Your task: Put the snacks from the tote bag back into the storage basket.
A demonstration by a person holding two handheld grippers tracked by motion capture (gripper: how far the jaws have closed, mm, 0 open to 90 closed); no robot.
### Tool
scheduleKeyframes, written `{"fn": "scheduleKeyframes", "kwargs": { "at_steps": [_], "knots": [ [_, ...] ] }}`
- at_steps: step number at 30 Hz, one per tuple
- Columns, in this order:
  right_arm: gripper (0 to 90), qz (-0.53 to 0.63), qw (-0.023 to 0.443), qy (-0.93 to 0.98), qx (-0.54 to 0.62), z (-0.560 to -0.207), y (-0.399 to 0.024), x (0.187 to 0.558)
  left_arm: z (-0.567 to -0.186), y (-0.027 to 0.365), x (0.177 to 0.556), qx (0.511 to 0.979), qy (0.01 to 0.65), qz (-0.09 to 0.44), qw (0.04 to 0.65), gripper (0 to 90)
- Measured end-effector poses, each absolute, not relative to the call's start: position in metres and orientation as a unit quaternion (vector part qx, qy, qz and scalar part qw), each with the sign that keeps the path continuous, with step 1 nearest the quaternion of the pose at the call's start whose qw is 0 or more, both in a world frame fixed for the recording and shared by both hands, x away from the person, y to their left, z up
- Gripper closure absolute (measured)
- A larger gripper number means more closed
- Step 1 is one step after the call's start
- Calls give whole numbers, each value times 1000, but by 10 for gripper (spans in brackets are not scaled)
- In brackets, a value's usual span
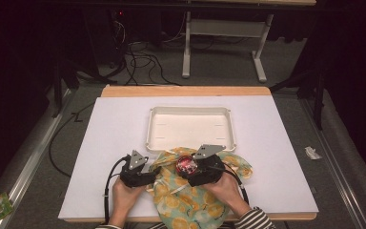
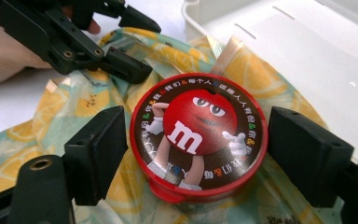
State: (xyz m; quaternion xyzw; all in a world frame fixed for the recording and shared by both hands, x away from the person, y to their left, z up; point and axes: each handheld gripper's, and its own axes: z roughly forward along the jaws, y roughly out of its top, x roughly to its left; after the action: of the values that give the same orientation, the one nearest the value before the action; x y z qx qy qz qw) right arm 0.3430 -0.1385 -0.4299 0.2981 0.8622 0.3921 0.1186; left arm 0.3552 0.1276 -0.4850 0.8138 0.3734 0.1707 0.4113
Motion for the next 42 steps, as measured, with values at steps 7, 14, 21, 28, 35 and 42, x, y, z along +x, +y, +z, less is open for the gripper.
{"fn": "scheduleKeyframes", "kwargs": {
  "at_steps": [7,14,21,28,35,42],
  "knots": [
    [196,378,117,867,304,-437,-133,349,-485,127,355,814,373,170,411,363],
    [199,377,109,871,297,-443,-130,352,-485,127,355,814,373,172,410,363],
    [259,383,122,869,290,-447,-128,349,-485,127,355,815,373,171,409,364],
    [261,386,131,865,295,-447,-131,346,-485,127,355,815,374,172,409,363],
    [263,388,137,859,305,-442,-139,341,-485,127,355,815,373,172,408,364],
    [264,389,149,854,313,-433,-147,338,-485,127,355,816,372,172,409,363]
  ]
}}
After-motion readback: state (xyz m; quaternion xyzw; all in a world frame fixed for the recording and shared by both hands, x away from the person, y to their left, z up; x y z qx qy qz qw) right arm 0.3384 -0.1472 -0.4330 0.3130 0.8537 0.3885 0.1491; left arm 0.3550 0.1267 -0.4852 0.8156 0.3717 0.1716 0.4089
